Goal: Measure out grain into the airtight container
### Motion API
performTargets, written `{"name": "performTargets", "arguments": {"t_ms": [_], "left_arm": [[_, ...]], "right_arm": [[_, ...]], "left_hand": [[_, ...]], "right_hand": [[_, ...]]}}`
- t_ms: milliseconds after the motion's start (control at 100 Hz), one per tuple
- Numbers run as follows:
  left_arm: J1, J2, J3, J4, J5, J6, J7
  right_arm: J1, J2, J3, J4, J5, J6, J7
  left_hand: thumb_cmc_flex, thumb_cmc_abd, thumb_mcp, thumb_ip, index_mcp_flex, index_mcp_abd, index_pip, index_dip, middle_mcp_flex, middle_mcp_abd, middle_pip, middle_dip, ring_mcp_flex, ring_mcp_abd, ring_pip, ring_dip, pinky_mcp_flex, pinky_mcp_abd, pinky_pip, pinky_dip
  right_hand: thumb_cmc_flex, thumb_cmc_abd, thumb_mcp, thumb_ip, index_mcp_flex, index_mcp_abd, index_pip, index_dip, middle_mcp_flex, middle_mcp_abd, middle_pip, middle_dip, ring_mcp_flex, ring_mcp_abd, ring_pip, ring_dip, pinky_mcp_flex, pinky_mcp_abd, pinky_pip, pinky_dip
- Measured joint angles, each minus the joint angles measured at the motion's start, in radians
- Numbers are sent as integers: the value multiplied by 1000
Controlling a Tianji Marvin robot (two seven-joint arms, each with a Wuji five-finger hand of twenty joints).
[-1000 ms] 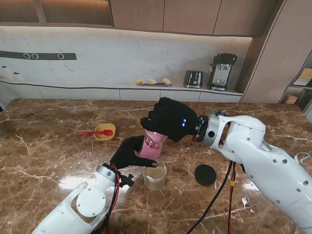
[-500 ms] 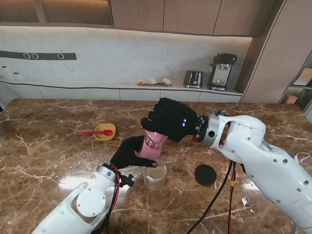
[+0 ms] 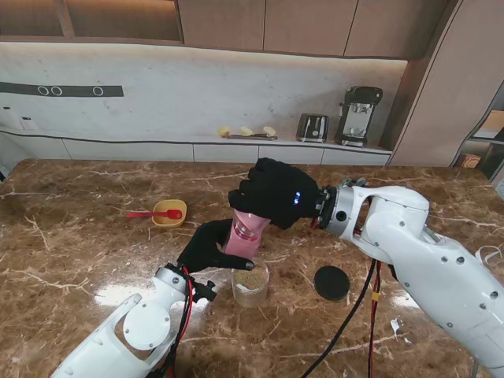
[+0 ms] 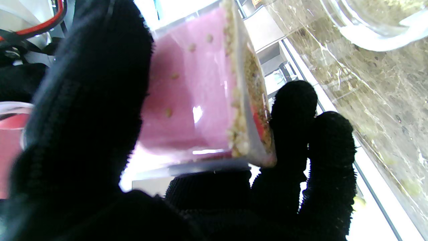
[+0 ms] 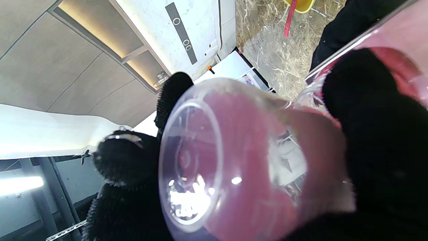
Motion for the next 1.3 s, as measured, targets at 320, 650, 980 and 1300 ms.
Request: {"name": "performTargets", "arguments": {"t_ms": [320, 650, 980, 1300], "left_arm": [[0, 1, 0, 0, 0, -3, -1], [-3, 0, 0, 0, -1, -6, 1], [-4, 0, 1, 0, -1, -6, 0], [-6, 0, 2, 3, 0, -6, -1]], "right_arm": [[1, 1, 6, 1, -2, -3, -6], [-6, -2, 14, 7, 15, -4, -16], [-10, -2, 20, 13, 26, -14, -21], [-27, -25, 43, 61, 127, -34, -17]], "left_hand": [[0, 0, 0, 0, 0, -1, 0, 1, 0, 0, -1, 0, 0, 2, 0, 0, 0, 0, 0, 0], [0, 0, 0, 0, 51, -47, -284, 42, -1, 0, -11, 0, -2, 3, 0, 0, -1, 1, 0, 0], [0, 0, 0, 0, 53, -83, -353, 68, -5, 0, -13, 0, -2, 2, 0, 0, -1, 1, 0, 0], [0, 0, 0, 0, 53, -83, -353, 71, -5, 0, -13, 0, -2, 1, 0, 0, -1, 1, 0, 0]], "right_hand": [[-121, 39, 54, 44, 19, 7, -141, 111, 4, 0, 0, -29, 3, -21, 0, 4, -1, -12, 0, 0], [-72, 42, 24, -1, 14, 16, 12, -14, 5, 1, 0, 4, 2, -9, 0, 4, -1, -10, 0, 0], [-94, 42, 33, 1, 16, 16, -58, 57, 6, 1, 0, -29, 2, -13, 0, 4, -1, -10, 0, 0], [-94, 44, 33, 1, 16, 16, -45, 57, 8, 1, 4, -29, 2, -14, 0, 4, -1, -10, -1, 0]]}}
